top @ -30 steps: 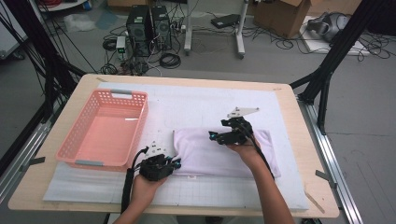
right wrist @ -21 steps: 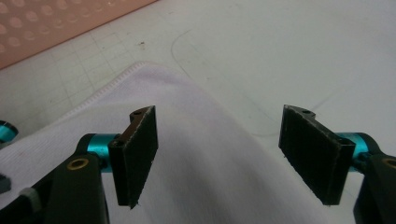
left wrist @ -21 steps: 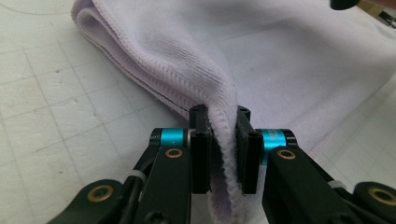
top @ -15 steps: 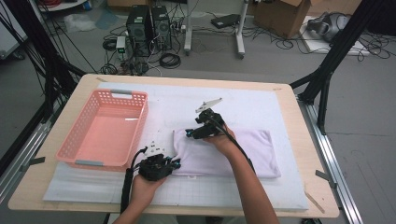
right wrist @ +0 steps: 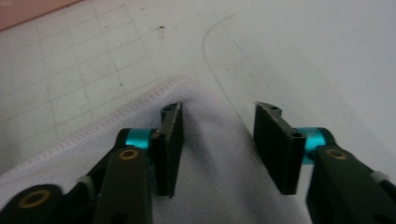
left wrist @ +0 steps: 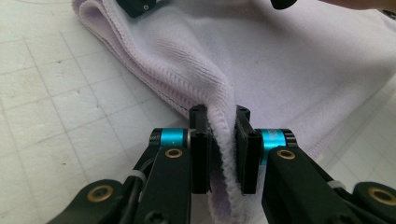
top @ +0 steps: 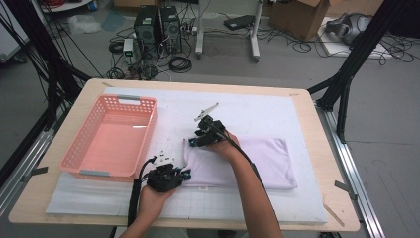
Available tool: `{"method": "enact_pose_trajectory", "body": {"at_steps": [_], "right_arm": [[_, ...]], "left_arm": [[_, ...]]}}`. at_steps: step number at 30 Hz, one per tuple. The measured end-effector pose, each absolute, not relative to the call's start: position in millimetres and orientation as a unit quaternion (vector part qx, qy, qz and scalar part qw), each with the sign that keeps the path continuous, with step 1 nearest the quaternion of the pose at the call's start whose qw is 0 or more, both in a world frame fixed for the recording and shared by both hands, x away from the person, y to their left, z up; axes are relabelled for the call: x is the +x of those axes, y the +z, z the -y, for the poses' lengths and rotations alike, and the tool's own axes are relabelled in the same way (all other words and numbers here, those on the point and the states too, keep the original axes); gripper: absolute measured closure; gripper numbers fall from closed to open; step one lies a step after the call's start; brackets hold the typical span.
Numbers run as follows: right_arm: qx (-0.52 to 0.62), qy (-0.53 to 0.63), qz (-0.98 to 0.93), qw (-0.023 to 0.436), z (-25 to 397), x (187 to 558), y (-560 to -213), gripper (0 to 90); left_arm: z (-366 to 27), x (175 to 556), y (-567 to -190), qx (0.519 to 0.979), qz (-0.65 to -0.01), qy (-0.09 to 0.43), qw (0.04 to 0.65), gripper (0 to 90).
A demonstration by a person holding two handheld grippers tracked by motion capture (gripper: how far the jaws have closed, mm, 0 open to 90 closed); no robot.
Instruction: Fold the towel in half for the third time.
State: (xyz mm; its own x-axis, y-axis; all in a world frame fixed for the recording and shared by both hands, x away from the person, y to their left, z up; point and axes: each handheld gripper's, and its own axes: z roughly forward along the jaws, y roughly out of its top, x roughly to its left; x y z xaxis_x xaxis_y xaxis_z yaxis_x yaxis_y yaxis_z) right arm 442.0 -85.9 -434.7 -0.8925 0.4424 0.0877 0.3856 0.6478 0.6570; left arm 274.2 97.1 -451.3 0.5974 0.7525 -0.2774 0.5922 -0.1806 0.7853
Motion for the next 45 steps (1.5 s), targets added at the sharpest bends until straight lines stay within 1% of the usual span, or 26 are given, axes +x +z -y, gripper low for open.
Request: {"method": "enact_pose_trajectory", "body": {"at_steps": [2, 3, 5, 6, 8, 15, 18, 24, 28, 34, 45], "right_arm": [[0.230, 0.350, -0.908, 0.028, 86, 444, -435, 59.7], [0.232, 0.349, -0.907, 0.021, 85, 445, -434, 62.9], [0.221, 0.343, -0.913, 0.011, 81, 445, -433, 75.6], [0.211, 0.337, -0.918, 0.014, 77, 443, -431, 79.6], [0.203, 0.328, -0.923, 0.021, 74, 442, -429, 81.8], [0.205, 0.350, -0.914, 0.024, 67, 440, -427, 82.7], [0.207, 0.377, -0.902, 0.024, 67, 439, -420, 82.7], [0.210, 0.424, -0.880, 0.031, 76, 438, -404, 82.7], [0.209, 0.436, -0.874, 0.037, 85, 435, -396, 82.7], [0.218, 0.453, -0.863, 0.049, 113, 431, -386, 82.7], [0.252, 0.470, -0.843, 0.070, 172, 424, -382, 82.6]], "left_arm": [[-98, 274, -452, 0.763, -0.442, 0.085, 0.464, 79.4], [-99, 273, -452, 0.762, -0.443, 0.085, 0.464, 79.4], [-101, 274, -452, 0.762, -0.445, 0.083, 0.463, 79.4], [-102, 274, -452, 0.762, -0.445, 0.084, 0.463, 79.4], [-103, 274, -451, 0.762, -0.446, 0.081, 0.463, 79.5], [-113, 271, -440, 0.754, -0.451, 0.091, 0.469, 79.8], [-118, 271, -433, 0.749, -0.450, 0.100, 0.477, 79.8], [-118, 273, -413, 0.735, -0.440, 0.097, 0.506, 79.7], [-106, 278, -403, 0.743, -0.418, 0.087, 0.515, 79.7], [-77, 286, -391, 0.758, -0.392, 0.080, 0.516, 79.6], [-25, 300, -389, 0.782, -0.359, 0.058, 0.506, 79.4]]}}
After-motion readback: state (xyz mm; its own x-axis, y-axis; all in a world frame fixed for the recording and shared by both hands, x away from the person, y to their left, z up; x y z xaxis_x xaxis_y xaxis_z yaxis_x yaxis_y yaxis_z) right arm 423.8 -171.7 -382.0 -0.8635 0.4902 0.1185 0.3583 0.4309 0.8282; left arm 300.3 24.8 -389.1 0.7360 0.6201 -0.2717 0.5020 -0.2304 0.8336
